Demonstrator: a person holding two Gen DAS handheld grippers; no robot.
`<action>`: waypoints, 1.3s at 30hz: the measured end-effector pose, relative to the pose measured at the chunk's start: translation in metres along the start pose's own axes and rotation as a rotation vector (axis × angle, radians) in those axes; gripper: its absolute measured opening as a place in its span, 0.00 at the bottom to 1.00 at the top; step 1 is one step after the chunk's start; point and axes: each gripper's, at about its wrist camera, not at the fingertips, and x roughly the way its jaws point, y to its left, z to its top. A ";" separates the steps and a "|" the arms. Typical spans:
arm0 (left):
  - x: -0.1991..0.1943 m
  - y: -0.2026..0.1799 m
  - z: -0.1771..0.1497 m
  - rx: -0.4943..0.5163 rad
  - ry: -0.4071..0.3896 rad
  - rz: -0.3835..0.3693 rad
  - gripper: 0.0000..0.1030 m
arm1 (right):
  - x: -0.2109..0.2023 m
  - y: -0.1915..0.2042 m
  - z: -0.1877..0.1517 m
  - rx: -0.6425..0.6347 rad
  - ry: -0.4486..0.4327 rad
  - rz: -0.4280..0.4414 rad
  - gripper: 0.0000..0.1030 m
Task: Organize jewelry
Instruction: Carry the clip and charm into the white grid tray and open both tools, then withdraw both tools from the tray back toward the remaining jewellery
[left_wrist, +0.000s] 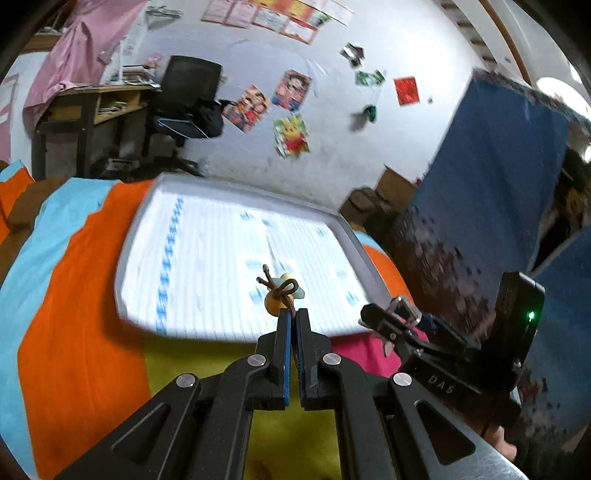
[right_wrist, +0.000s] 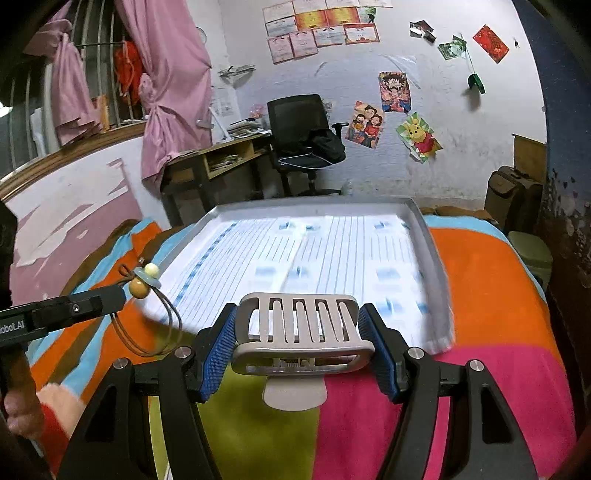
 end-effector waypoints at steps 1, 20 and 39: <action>0.007 0.006 0.004 -0.009 -0.006 0.005 0.03 | 0.009 0.002 0.004 -0.004 0.000 -0.006 0.59; 0.054 0.062 -0.002 -0.079 0.038 0.166 0.70 | 0.071 0.010 0.000 -0.033 0.041 -0.017 0.64; -0.120 -0.013 -0.080 0.070 -0.372 0.287 1.00 | -0.150 0.029 -0.037 -0.074 -0.271 0.005 0.98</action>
